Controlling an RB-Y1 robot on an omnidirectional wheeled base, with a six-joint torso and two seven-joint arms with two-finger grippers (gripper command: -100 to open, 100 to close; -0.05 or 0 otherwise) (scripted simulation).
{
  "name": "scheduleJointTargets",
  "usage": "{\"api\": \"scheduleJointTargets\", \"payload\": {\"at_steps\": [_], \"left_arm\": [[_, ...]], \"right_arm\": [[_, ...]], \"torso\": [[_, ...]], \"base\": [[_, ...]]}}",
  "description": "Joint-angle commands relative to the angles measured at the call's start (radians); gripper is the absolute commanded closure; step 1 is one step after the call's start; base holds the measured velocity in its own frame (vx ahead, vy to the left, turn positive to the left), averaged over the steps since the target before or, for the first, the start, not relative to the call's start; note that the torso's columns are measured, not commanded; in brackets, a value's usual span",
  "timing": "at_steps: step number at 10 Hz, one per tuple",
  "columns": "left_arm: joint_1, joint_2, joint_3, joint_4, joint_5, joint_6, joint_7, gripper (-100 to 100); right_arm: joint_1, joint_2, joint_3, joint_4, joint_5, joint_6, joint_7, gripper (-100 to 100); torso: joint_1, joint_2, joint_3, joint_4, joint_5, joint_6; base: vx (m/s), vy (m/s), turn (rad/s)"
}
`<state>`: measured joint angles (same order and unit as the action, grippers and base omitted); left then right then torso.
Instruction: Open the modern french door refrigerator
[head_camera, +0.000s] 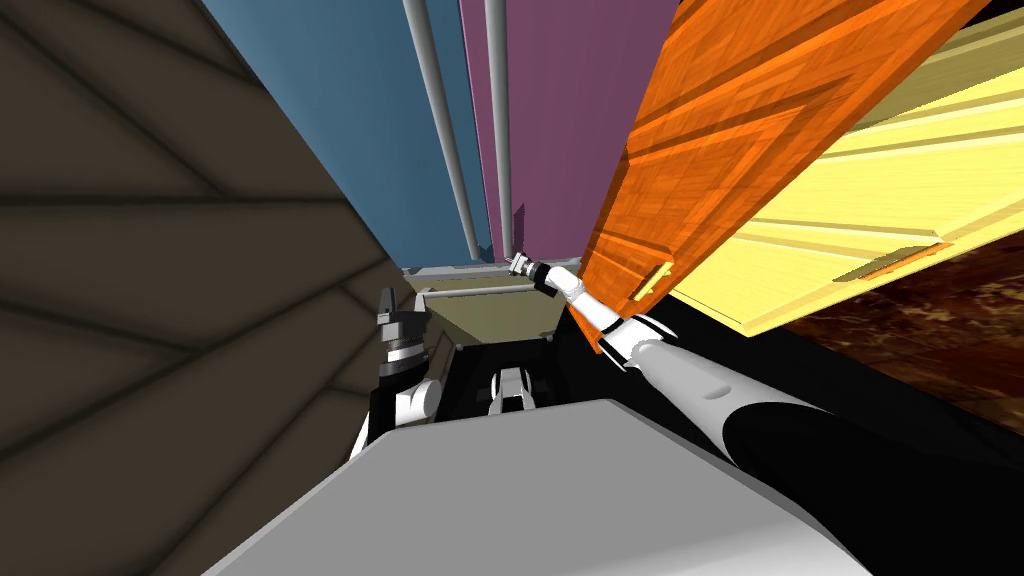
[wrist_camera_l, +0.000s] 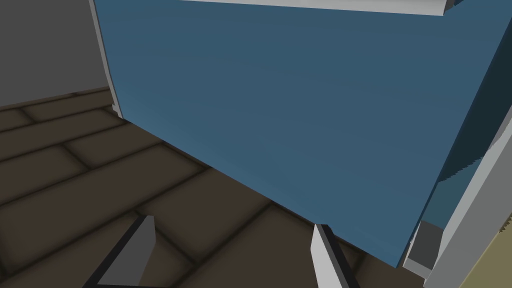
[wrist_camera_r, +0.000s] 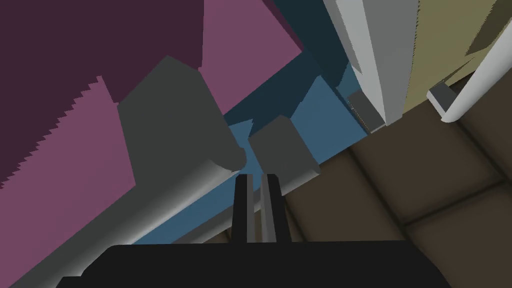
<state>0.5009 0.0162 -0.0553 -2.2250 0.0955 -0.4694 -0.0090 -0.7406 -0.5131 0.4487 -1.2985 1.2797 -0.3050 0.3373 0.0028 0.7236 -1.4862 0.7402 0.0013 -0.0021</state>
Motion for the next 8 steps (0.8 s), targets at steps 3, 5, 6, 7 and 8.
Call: {"api": "scheduleJointTargets", "payload": {"at_steps": [3, 5, 6, 7, 8], "left_arm": [[0.0, 0.0, 0.0, 0.0, 0.0, 0.0, 0.0, 0], [0.0, 0.0, 0.0, 0.0, 0.0, 0.0, 0.0, 0], [0.0, 0.0, 0.0, 0.0, 0.0, 0.0, 0.0, 0], [0.0, 0.0, 0.0, 0.0, 0.0, 0.0, 0.0, 0], [0.0, 0.0, 0.0, 0.0, 0.0, 0.0, 0.0, 0]], "right_arm": [[-0.047, -0.017, -0.004, 0.031, 0.036, 0.02, 0.018, -100], [-0.054, -0.021, -0.002, 0.036, 0.043, 0.021, 0.019, -100], [-0.033, -0.006, 0.013, 0.041, 0.039, -0.003, 0.026, -100], [-0.03, -0.003, 0.017, 0.042, 0.039, -0.008, 0.03, -100], [-0.025, 0.0, 0.024, 0.041, 0.039, -0.015, 0.03, 100]], "torso": [[-0.003, -0.006, -0.004, 0.001, -0.001, 0.001], [-0.003, -0.004, -0.003, 0.002, -0.001, 0.001], [-0.002, -0.005, -0.004, 0.002, 0.0, 0.0], [-0.001, -0.003, -0.002, -0.001, 0.0, 0.0], [-0.002, 0.0, 0.0, -0.002, -0.001, 0.001]], "base": [[-0.007, 0.012, -0.012], [-0.005, 0.005, -0.002], [-0.031, -0.004, 0.0], [-0.043, -0.001, 0.0], [-0.028, 0.0, 0.0]]}}
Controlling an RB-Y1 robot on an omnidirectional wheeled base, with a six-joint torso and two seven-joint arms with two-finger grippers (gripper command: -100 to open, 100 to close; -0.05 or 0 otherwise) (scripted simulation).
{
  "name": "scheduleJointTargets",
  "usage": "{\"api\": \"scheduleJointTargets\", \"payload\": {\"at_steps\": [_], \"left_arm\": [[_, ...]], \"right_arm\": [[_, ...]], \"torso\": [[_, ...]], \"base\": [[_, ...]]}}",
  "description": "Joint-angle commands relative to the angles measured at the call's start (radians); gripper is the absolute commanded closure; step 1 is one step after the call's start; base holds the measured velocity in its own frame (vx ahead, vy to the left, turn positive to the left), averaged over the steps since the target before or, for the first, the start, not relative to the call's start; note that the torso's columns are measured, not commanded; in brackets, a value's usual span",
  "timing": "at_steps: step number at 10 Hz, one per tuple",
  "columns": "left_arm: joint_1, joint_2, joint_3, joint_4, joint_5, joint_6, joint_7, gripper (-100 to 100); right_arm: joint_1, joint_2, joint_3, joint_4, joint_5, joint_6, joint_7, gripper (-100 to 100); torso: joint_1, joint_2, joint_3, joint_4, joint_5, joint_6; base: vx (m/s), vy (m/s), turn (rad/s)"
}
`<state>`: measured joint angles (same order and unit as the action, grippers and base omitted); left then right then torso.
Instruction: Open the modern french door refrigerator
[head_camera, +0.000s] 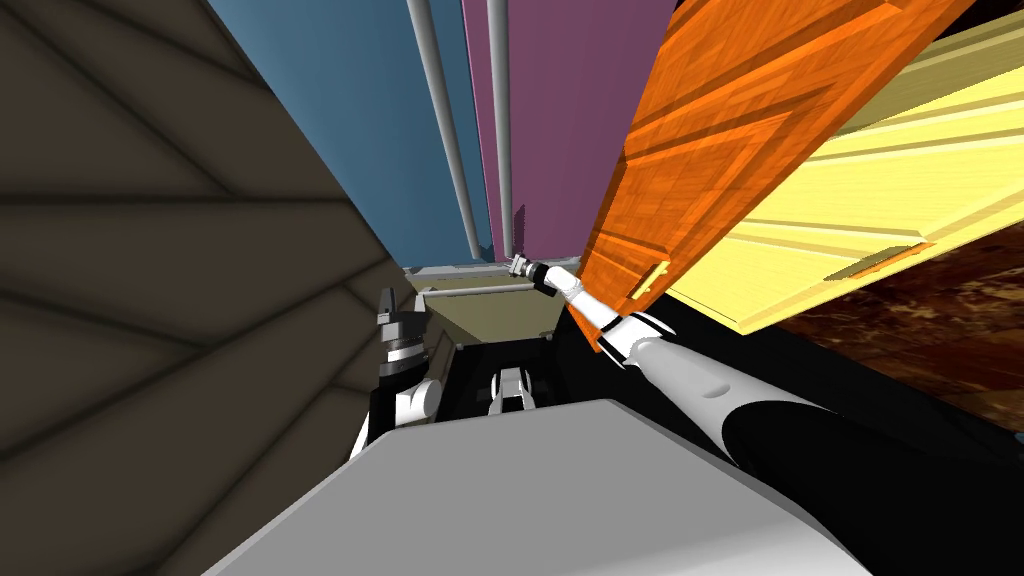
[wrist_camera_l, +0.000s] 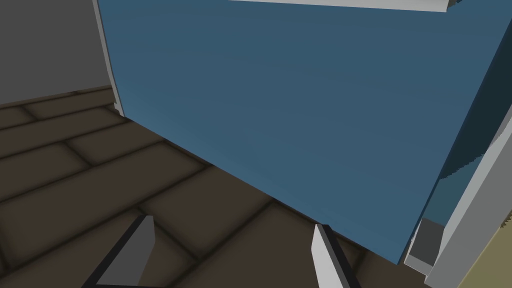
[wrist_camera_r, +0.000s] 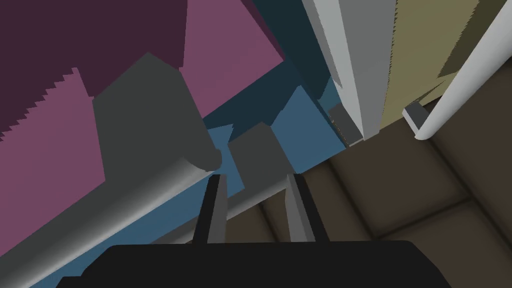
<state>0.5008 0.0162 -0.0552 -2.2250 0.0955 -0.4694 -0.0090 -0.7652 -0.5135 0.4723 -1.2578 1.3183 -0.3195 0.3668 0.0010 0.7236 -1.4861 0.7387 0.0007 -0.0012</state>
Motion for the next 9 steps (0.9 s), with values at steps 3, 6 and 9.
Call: {"api": "scheduleJointTargets", "payload": {"at_steps": [3, 6, 9], "left_arm": [[0.0, 0.0, 0.0, 0.0, 0.0, 0.0, 0.0, 0], [0.0, 0.0, 0.0, 0.0, 0.0, 0.0, 0.0, 0], [0.0, 0.0, 0.0, 0.0, 0.0, 0.0, 0.0, 0]], "right_arm": [[0.004, 0.022, 0.023, -0.05, -0.007, -0.042, 0.001, 100], [0.007, 0.036, 0.037, -0.084, -0.012, -0.068, 0.002, 100], [0.01, 0.057, 0.059, -0.134, -0.019, -0.108, 0.003, 100]], "torso": [[-0.01, 0.017, 0.012, 0.001, -0.004, 0.002], [-0.002, 0.016, 0.011, 0.0, -0.001, 0.001], [0.001, 0.014, 0.009, -0.001, 0.0, 0.001]], "base": [[-0.064, -0.214, 0.063], [-0.059, -0.242, 0.057], [-0.048, -0.187, 0.059]]}}
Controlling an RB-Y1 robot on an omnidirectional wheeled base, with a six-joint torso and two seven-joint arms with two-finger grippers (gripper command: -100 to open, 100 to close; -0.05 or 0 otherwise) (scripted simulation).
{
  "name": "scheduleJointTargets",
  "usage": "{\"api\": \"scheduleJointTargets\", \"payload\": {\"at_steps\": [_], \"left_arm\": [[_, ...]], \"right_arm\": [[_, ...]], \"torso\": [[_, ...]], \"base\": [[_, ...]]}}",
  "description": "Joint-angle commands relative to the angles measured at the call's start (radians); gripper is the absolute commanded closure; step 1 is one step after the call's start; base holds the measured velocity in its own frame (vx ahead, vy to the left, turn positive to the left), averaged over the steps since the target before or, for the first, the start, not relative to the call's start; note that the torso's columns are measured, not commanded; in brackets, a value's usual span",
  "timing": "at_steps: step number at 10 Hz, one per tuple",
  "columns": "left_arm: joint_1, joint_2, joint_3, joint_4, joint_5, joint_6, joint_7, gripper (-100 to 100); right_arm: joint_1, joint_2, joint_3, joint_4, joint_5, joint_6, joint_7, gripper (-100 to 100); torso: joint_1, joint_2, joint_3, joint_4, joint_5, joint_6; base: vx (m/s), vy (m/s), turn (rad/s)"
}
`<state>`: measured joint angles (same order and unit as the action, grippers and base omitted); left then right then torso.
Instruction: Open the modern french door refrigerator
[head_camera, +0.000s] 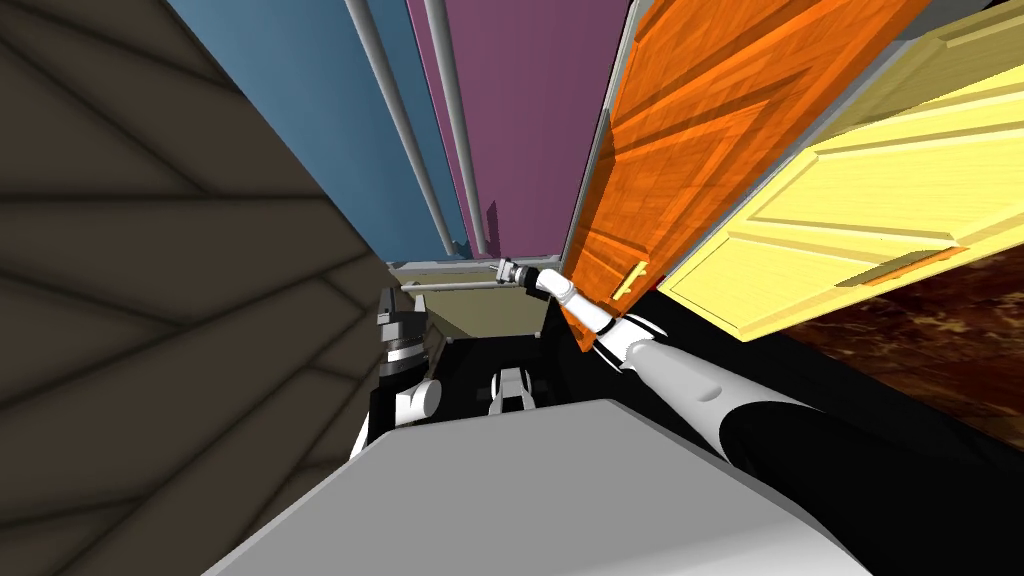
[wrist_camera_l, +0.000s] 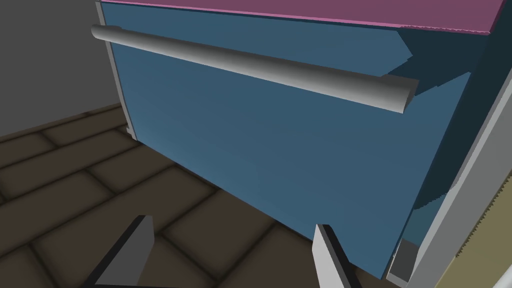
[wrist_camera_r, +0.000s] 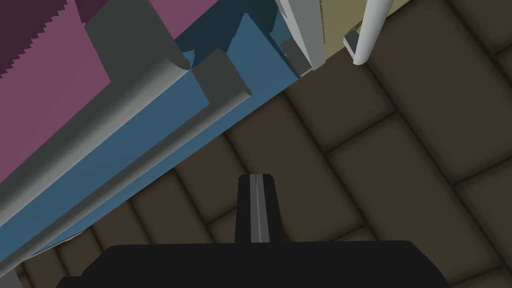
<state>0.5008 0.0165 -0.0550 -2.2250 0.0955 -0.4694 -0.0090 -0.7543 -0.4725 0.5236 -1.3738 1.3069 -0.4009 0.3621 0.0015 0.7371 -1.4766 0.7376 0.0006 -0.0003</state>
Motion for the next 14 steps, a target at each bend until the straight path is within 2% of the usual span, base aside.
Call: {"api": "scheduleJointTargets", "payload": {"at_steps": [1, 2, 3, 4, 6, 9, 12, 13, 14], "left_arm": [[0.0, 0.0, 0.0, 0.0, 0.0, 0.0, 0.0, 0], [0.0, 0.0, 0.0, 0.0, 0.0, 0.0, 0.0, 0], [0.0, 0.0, 0.0, 0.0, 0.0, 0.0, 0.0, 0], [0.0, 0.0, 0.0, 0.0, 0.0, 0.0, 0.0, 0], [0.0, -0.001, -0.001, 0.0, 0.0, 0.0, 0.0, 0], [0.0, -0.001, -0.001, 0.0, 0.0, 0.0, 0.0, 0], [0.0, -0.001, 0.0, 0.0, 0.0, 0.0, 0.0, 0], [0.0, -0.001, -0.001, 0.0, 0.0, 0.0, 0.0, 0], [0.0, 0.0, 0.0, 0.0, 0.0, 0.0, 0.0, 0]], "right_arm": [[0.0, 0.023, 0.015, -0.035, -0.01, -0.04, 0.009, 100], [0.001, 0.031, 0.022, -0.051, -0.013, -0.053, 0.009, 100], [-0.01, 0.023, 0.022, -0.039, -0.007, -0.04, -0.007, 100], [-0.021, 0.011, 0.013, -0.012, -0.012, -0.036, -0.01, -100], [-0.034, -0.006, 0.002, 0.02, -0.019, -0.027, -0.017, -100], [-0.051, -0.031, -0.016, 0.07, -0.031, -0.013, -0.028, -100], [-0.071, -0.06, -0.037, 0.129, -0.046, 0.003, -0.041, -100], [-0.071, -0.06, -0.037, 0.129, -0.046, 0.003, -0.041, -100], [-0.078, -0.07, -0.044, 0.151, -0.052, 0.009, -0.046, -100]], "torso": [[-0.005, 0.002, 0.001, 0.001, -0.002, 0.001], [-0.005, 0.003, 0.002, 0.001, -0.002, 0.0], [-0.003, 0.003, 0.002, 0.001, -0.001, 0.0], [0.005, -0.001, 0.0, 0.0, 0.001, 0.0], [0.013, -0.002, -0.002, -0.001, 0.004, -0.001], [-0.005, 0.001, 0.0, 0.0, -0.002, 0.001], [0.0, 0.001, 0.001, 0.001, 0.0, 0.0], [0.002, 0.0, 0.0, 0.0, 0.001, 0.0], [-0.002, 0.001, 0.001, 0.001, -0.001, 0.0]], "base": [[-0.096, -0.254, 0.069], [-0.111, -0.261, 0.066], [-0.051, -0.122, 0.02], [-0.002, 0.069, -0.063], [0.016, 0.203, -0.06], [0.043, 0.188, -0.053], [0.022, 0.178, -0.057], [0.007, 0.152, -0.028], [-0.009, 0.129, -0.026]]}}
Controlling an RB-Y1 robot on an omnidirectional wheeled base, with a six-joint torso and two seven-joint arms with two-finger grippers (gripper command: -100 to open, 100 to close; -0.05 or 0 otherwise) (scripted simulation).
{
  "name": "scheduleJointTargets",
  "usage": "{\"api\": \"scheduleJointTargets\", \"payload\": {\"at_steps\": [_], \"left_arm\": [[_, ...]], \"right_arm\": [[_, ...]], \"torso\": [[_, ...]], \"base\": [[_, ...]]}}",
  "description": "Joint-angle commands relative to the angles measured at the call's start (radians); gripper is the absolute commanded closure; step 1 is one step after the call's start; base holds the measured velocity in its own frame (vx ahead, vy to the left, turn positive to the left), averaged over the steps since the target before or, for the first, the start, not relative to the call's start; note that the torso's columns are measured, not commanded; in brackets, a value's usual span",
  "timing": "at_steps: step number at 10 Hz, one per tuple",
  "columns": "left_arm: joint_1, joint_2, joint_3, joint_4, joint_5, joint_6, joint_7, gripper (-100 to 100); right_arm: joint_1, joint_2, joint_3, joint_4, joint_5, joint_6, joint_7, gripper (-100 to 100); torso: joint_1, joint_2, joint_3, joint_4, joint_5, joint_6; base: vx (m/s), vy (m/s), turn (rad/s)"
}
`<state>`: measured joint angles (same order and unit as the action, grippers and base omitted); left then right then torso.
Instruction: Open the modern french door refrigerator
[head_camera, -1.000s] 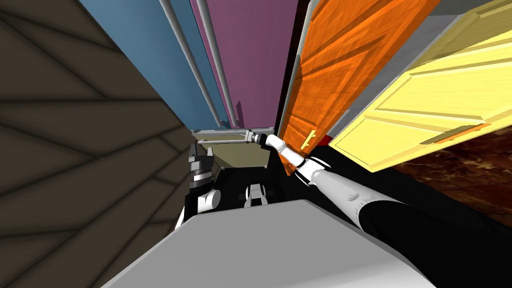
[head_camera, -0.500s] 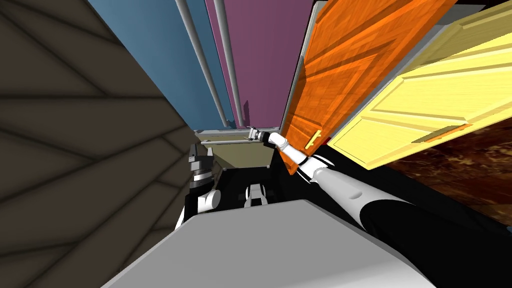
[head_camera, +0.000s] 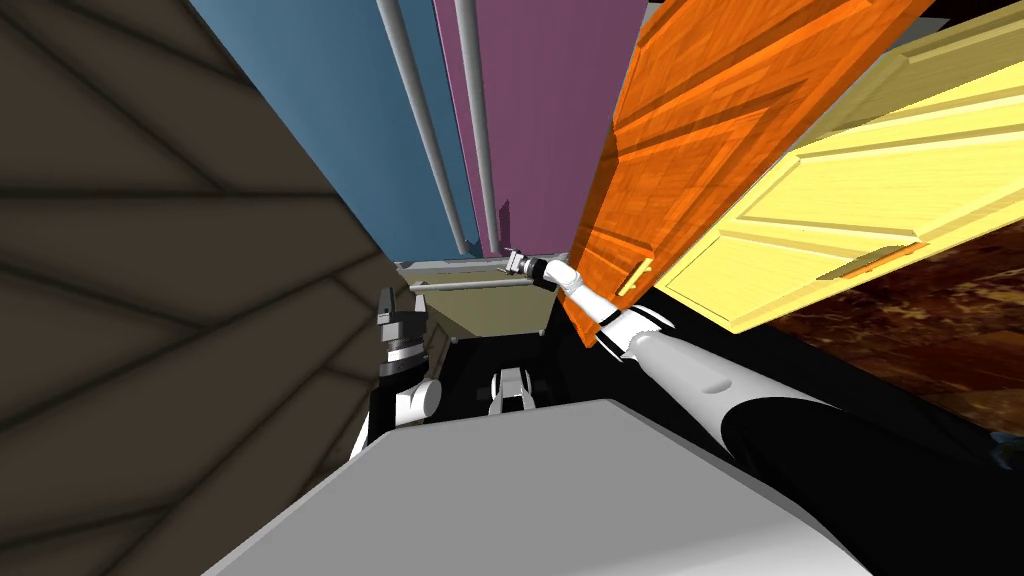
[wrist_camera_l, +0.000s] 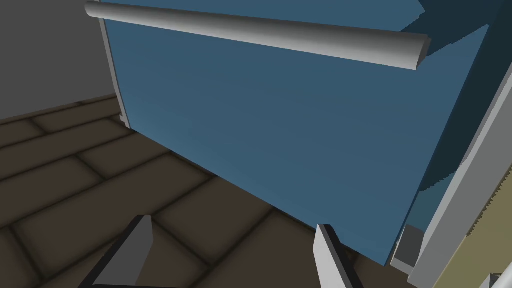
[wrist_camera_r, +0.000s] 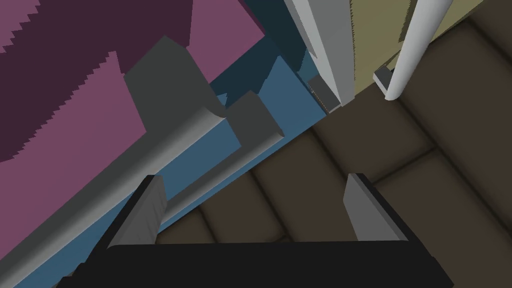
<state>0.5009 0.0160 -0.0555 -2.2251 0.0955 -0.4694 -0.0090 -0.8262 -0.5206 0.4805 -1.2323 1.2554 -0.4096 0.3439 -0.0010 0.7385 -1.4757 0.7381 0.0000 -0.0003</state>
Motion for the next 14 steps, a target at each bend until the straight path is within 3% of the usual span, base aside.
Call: {"api": "scheduleJointTargets", "payload": {"at_steps": [1, 3, 13, 14], "left_arm": [[0.0, 0.0, 0.0, 0.0, 0.0, 0.0, 0.0, 0], [0.0, 0.0, 0.0, 0.0, 0.0, 0.0, 0.0, 0], [0.0, 0.0, 0.0, 0.0, 0.0, 0.0, 0.0, 0], [0.0, 0.0, 0.0, 0.0, 0.0, 0.0, 0.0, 0]], "right_arm": [[-0.013, -0.032, -0.008, 0.029, -0.005, 0.023, -0.032, -100], [-0.019, -0.041, -0.015, 0.049, -0.01, 0.029, -0.036, -100], [-0.086, -0.138, -0.086, 0.25, -0.061, 0.084, -0.08, -100], [-0.086, -0.138, -0.086, 0.25, -0.061, 0.084, -0.08, -100]], "torso": [[-0.002, 0.001, 0.001, 0.0, -0.001, 0.001], [0.002, -0.002, -0.001, 0.0, 0.0, 0.0], [-0.002, -0.001, -0.001, 0.0, -0.001, 0.0], [-0.002, -0.001, -0.001, 0.0, -0.001, 0.0]], "base": [[-0.004, 0.172, -0.067], [0.025, 0.158, -0.044], [0.012, 0.192, -0.058], [-0.005, 0.132, -0.027]]}}
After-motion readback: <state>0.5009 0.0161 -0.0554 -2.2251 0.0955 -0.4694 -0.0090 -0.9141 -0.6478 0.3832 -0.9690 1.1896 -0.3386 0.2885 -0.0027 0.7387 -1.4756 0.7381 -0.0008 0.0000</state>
